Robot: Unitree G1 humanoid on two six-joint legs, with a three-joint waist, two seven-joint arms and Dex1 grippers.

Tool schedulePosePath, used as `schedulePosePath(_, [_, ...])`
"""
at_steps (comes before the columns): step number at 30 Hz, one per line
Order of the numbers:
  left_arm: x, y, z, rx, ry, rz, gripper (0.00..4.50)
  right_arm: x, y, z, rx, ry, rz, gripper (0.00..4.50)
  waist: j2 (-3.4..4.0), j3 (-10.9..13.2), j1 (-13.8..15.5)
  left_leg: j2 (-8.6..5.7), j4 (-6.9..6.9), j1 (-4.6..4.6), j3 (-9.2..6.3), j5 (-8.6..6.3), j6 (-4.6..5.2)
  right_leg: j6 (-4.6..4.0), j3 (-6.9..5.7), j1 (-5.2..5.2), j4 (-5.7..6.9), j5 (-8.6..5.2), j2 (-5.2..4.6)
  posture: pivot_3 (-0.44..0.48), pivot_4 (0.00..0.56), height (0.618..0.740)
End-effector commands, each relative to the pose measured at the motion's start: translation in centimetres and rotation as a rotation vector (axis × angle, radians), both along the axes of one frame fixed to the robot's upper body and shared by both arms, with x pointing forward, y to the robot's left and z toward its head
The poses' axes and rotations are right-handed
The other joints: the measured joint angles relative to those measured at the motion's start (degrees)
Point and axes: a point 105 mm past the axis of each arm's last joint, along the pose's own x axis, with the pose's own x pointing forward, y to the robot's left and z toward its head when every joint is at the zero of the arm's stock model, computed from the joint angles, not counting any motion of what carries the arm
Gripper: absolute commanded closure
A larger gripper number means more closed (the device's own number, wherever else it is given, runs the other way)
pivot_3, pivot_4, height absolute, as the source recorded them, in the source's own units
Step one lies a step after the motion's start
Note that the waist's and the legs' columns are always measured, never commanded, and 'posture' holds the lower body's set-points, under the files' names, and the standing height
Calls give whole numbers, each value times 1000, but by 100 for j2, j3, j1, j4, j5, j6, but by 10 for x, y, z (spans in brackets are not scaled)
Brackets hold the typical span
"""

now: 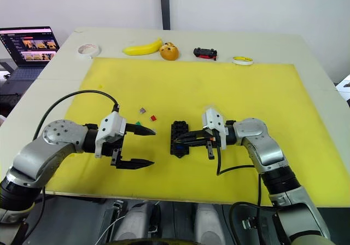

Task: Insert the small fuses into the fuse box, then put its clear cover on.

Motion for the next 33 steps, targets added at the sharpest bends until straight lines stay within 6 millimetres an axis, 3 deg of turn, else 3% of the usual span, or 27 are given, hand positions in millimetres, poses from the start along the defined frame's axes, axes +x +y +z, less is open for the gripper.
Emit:
schedulePosePath(1, [-2,-3,5,-6,-36,-18,65,2,0,6,28,-24,-3,4500,0,0,0,0,0,0,0,0,0,0,0,0,0,0,0,0,150,737])
schedulePosePath(9, [-3,-3,5,-6,-37,-19,65,2,-4,-9,15,6,-26,4500,-1,-1,1,0,0,2,0,1,-1,0,0,2,1,0,0,0,150,737])
schedulePosePath(23, [-4,-3,3,-3,-39,-27,65,-1,-7,-18,-2,6,-41,4500,-1,-2,4,0,0,29,-1,1,-1,0,0,28,1,-1,0,0,150,737])
schedulePosePath(33, [-4,-4,3,-2,-44,-30,65,-1,-10,-26,-113,5,-33,4500,-1,-3,-1,2,-3,77,-1,-1,2,0,5,69,1,-3,0,0,150,737])
